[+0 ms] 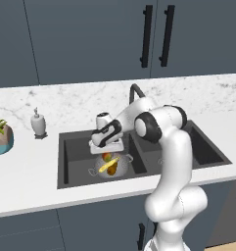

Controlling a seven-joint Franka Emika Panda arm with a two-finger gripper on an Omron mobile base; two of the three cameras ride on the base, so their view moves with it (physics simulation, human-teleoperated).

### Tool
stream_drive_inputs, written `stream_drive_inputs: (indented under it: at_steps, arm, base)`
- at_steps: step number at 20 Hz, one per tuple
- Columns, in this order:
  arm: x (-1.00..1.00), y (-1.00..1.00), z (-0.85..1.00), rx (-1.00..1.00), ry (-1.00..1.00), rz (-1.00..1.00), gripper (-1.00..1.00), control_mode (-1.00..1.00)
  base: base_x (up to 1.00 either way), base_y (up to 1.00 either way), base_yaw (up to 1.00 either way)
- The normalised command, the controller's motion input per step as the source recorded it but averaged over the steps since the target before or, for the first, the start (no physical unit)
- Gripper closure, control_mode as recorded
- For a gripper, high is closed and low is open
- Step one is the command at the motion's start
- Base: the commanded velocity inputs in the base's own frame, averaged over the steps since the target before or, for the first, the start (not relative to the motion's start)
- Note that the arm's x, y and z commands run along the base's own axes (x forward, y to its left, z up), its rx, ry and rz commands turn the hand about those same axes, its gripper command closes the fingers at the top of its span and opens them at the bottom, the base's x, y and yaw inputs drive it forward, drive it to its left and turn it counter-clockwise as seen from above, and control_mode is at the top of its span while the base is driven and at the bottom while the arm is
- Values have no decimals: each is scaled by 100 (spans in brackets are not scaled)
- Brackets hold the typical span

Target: Put the colander in the sink, put the pear, banana, mango in the colander, and turn on the sink faucet and pour water over the colander.

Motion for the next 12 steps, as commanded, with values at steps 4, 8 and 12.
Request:
stream_drive_inputs:
  at_steps: [4,8,12]
  arm:
    - [23,29,-32,2,6,0,100,-100]
    - [-7,20,-38,0,8,-1,100,-100]
    - [9,0,-44,0,10,-4,100,-100]
  base:
    - [0,0,0]
    - [0,0,0]
    - [0,0,0]
